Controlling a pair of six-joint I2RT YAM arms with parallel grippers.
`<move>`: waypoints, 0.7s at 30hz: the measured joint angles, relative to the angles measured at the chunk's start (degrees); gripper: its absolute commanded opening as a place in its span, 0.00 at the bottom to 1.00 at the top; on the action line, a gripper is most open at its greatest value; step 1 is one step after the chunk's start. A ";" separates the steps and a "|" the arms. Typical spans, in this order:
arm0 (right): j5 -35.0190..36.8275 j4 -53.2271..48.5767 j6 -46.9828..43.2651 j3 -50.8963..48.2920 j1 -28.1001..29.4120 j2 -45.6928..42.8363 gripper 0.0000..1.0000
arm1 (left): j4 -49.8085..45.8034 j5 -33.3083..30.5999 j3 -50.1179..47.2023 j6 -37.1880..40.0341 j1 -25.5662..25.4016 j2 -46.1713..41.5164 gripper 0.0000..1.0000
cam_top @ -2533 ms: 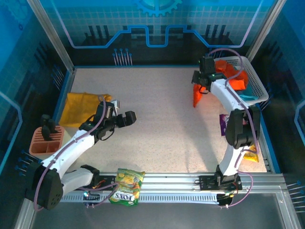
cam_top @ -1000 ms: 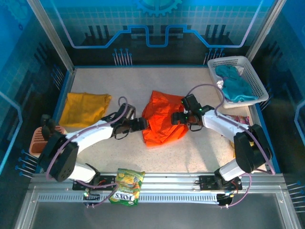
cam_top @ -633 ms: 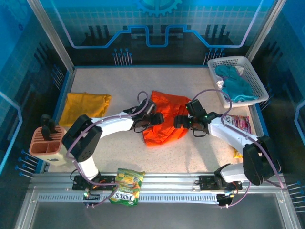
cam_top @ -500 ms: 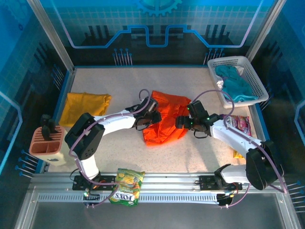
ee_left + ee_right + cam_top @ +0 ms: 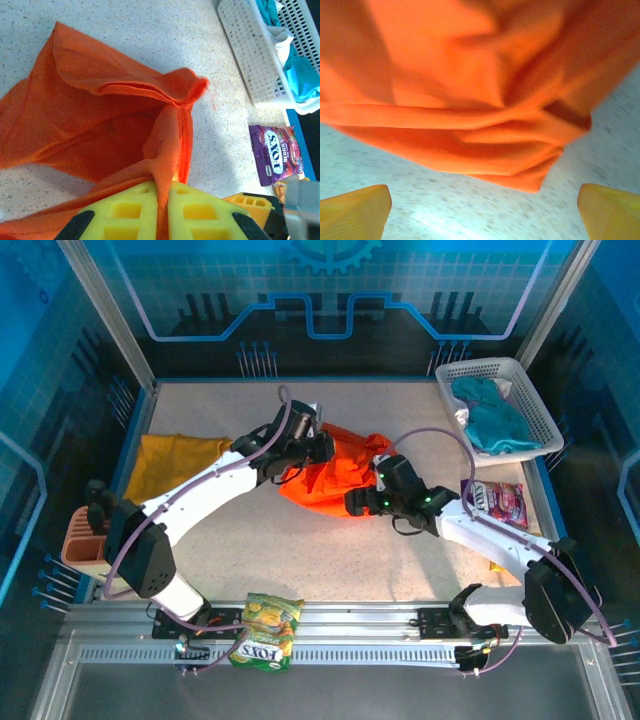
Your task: Fold and stack the t-shirts
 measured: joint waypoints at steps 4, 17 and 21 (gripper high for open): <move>1.29 4.42 -0.46 1.31 3.82 0.68 1.00 | -1.14 1.42 -0.46 -0.31 0.63 0.94 0.15; 17.53 8.70 15.28 9.86 15.63 17.09 0.82 | -0.98 5.03 -1.20 -5.66 1.64 4.61 0.15; 22.45 8.11 19.89 10.45 16.09 18.25 0.47 | -0.39 6.64 -1.38 -7.23 1.38 4.61 0.15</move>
